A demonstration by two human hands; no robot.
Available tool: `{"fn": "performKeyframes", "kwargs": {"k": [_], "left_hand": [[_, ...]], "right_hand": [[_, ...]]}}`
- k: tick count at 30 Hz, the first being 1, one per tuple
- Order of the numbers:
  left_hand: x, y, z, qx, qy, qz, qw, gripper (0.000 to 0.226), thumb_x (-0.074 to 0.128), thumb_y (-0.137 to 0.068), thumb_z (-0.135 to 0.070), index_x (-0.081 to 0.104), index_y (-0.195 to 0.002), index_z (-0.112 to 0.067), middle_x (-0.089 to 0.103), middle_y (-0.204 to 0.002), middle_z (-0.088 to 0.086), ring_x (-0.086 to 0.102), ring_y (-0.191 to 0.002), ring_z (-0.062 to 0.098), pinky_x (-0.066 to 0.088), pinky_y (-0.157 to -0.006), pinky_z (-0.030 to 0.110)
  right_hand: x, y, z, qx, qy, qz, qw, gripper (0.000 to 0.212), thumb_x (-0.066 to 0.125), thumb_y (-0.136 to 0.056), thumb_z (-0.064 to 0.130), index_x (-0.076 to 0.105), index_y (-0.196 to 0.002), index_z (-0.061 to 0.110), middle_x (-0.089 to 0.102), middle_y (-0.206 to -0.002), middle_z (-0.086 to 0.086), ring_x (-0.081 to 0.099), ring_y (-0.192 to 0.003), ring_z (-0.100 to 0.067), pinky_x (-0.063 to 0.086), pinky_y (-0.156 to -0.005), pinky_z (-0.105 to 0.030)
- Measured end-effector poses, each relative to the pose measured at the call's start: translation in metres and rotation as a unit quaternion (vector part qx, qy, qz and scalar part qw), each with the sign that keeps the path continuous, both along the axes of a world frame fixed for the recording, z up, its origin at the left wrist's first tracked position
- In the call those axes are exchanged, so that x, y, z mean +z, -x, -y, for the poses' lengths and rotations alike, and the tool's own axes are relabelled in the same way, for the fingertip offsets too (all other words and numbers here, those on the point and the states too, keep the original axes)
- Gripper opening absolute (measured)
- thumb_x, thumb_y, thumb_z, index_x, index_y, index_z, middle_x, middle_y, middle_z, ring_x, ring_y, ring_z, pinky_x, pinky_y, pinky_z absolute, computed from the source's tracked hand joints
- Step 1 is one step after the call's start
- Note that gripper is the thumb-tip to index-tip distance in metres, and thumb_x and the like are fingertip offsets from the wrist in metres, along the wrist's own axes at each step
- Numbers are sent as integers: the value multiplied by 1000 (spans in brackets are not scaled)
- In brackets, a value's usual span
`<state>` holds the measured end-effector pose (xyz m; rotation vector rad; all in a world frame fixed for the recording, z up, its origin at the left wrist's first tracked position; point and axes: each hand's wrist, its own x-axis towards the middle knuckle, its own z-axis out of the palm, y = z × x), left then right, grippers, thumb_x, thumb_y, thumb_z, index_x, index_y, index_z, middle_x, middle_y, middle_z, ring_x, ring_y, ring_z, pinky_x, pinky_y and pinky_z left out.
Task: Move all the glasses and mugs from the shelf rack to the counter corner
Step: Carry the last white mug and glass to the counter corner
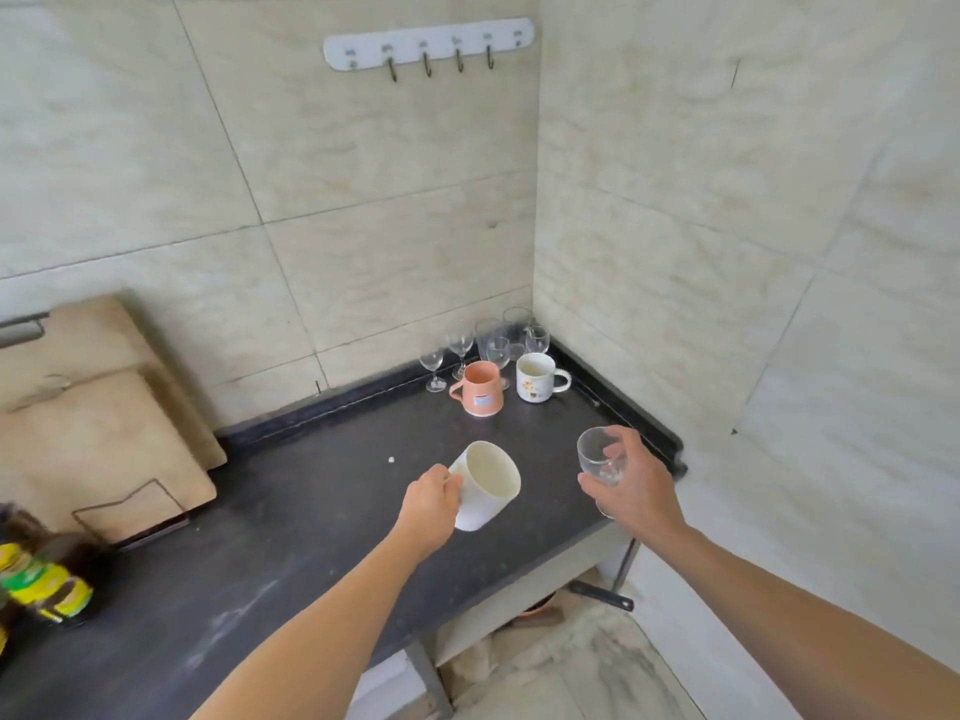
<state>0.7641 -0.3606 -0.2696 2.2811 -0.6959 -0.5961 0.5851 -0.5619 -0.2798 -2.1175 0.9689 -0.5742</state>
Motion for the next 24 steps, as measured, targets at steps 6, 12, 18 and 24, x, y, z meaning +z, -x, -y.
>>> {"fn": "performKeyframes", "kwargs": {"k": [6, 12, 18, 24], "left_hand": [[-14, -54, 70, 102, -1, -86, 991, 31, 32, -100, -22, 51, -83, -6, 49, -76, 1, 44, -67, 16, 34, -56, 28], [-37, -123, 87, 198, -4, -129, 972, 29, 36, -95, -18, 53, -74, -7, 53, -83, 6, 46, -73, 19, 38, -66, 32], [-71, -195, 99, 255, 0, -186, 949, 16, 44, -87, -10, 55, -77, -7, 55, -90, 11, 47, -77, 25, 39, -73, 37], [-104, -274, 107, 281, 12, -232, 931, 11, 51, -83, -7, 55, -90, 0, 53, -89, 13, 43, -74, 26, 38, -64, 34]], "right_hand": [[-11, -76, 81, 30, -16, -16, 999, 61, 74, -68, 45, 42, -119, 41, 59, -105, 13, 60, -89, -16, 49, -75, -34], [-20, -157, 109, 63, -42, -43, 996, 57, 70, -66, 52, 37, -113, 45, 59, -99, 19, 56, -79, -9, 36, -58, -22], [-50, -232, 117, 87, -105, -43, 990, 62, 77, -66, 45, 44, -118, 39, 59, -102, 16, 59, -89, -10, 47, -73, -29], [-71, -323, 114, 142, -133, 1, 981, 52, 82, -64, 34, 51, -104, 46, 58, -113, 21, 58, -101, 1, 47, -82, -24]]}}
